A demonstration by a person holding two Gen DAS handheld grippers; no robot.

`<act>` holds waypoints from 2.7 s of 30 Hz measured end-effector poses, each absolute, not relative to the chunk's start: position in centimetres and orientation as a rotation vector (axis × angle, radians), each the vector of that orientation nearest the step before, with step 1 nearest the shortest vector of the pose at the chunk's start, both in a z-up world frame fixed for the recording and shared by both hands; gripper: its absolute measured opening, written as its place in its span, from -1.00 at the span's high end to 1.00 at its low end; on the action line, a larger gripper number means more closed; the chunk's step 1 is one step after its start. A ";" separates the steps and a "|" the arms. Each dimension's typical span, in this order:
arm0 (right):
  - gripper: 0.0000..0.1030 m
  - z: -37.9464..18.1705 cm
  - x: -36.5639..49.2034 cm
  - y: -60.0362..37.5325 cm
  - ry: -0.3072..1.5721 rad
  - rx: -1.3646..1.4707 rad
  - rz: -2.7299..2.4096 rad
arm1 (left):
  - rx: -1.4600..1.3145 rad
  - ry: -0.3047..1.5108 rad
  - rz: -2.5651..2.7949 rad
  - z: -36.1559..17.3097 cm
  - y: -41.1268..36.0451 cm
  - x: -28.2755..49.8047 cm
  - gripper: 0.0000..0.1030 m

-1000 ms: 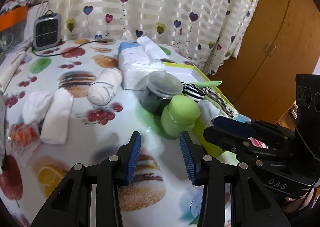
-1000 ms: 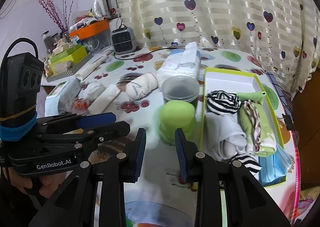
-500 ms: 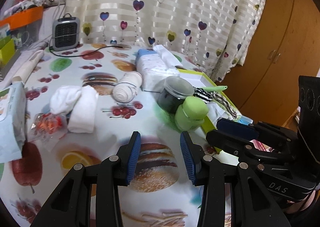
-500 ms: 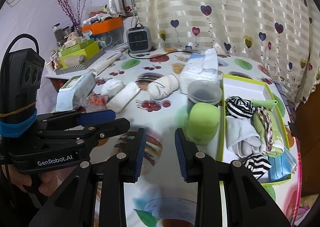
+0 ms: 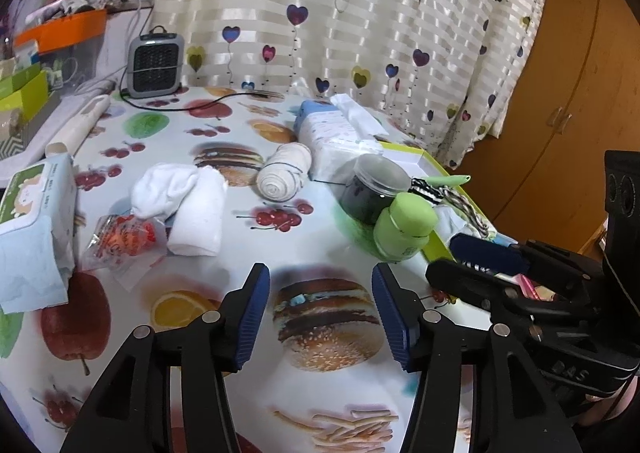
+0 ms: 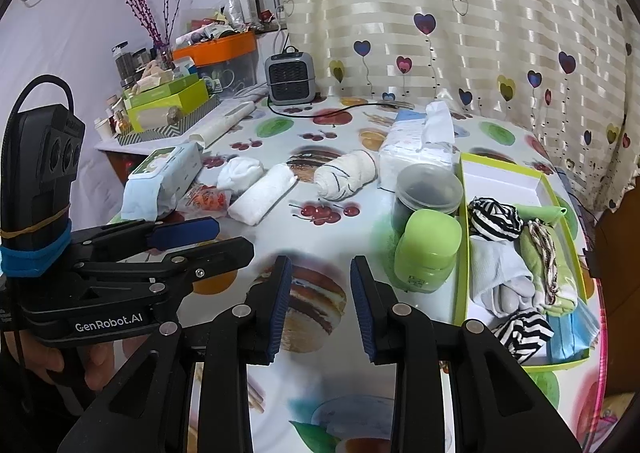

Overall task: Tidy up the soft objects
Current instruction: 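Withdraw both open tools from the box back over the table, then move the right tool to the white rolled towel while the left tool approaches the plastic bag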

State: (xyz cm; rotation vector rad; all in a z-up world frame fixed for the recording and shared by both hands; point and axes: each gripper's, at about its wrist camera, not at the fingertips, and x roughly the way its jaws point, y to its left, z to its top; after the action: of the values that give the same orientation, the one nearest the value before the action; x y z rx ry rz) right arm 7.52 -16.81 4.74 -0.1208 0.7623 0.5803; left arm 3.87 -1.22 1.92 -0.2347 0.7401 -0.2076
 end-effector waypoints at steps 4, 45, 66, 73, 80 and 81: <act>-0.06 4.6 7.6 -16.6 0.763 -0.115 0.588 | -0.239 0.738 -0.201 1.7 -0.8 3.7 -0.05; -0.06 1.9 9.7 -14.3 0.854 -0.103 0.660 | -0.283 0.729 -0.012 0.9 7.0 6.7 -0.06; -0.06 1.2 11.2 -12.8 0.883 -0.124 0.684 | -0.166 0.831 0.099 -2.0 8.4 10.5 -0.06; -0.06 0.9 11.6 -12.2 0.898 -0.124 0.683 | -0.081 0.822 0.112 -2.4 7.4 10.2 -0.03; -0.06 0.8 12.2 -11.7 0.907 -0.115 0.673 | -0.107 0.812 0.110 -2.5 7.8 9.0 0.53; -0.06 0.8 12.4 -11.5 0.907 -0.115 0.671 | -0.109 0.812 0.105 -2.5 7.8 8.8 0.55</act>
State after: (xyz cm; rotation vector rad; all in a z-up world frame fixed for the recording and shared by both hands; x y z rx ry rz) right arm 12.41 -11.55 0.84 -0.1145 0.9070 0.6714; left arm 8.82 7.77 -2.47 -0.1093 0.8116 0.1053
